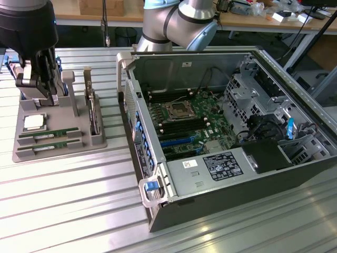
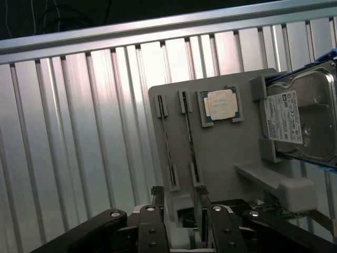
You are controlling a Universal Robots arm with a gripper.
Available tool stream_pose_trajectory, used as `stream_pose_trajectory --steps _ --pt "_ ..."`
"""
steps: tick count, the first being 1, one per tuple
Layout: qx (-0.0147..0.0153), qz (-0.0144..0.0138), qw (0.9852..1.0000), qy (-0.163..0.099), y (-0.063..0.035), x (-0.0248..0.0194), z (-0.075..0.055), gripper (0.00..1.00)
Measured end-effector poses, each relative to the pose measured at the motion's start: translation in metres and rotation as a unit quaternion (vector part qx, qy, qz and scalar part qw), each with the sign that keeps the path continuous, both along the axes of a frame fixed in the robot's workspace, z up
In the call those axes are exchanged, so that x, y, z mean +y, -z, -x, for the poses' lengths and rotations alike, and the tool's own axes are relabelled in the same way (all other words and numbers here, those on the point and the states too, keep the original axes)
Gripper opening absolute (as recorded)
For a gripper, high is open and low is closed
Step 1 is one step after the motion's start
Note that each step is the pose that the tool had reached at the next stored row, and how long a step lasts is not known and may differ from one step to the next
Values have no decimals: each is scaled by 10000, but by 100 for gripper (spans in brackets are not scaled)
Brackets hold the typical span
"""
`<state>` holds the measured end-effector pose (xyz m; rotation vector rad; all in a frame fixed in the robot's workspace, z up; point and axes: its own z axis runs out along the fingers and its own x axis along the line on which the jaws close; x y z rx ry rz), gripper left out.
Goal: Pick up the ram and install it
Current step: 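Pick up the ram and move it above insertion slot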
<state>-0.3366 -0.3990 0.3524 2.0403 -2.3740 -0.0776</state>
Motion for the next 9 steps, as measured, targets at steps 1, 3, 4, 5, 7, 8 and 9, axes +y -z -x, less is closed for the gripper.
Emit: stream_pose_trajectory --steps 1,3,4,5,7,8,9 --pt "0 0 10000 0 22 0 0 36" --pt "0 0 10000 0 60 0 0 36" --pt "0 0 10000 0 71 0 0 36" --pt "0 0 10000 0 89 0 0 36" --pt "0 0 10000 0 118 0 0 36" --pt "0 0 10000 0 129 0 0 36" --pt "0 0 10000 0 144 0 0 36"
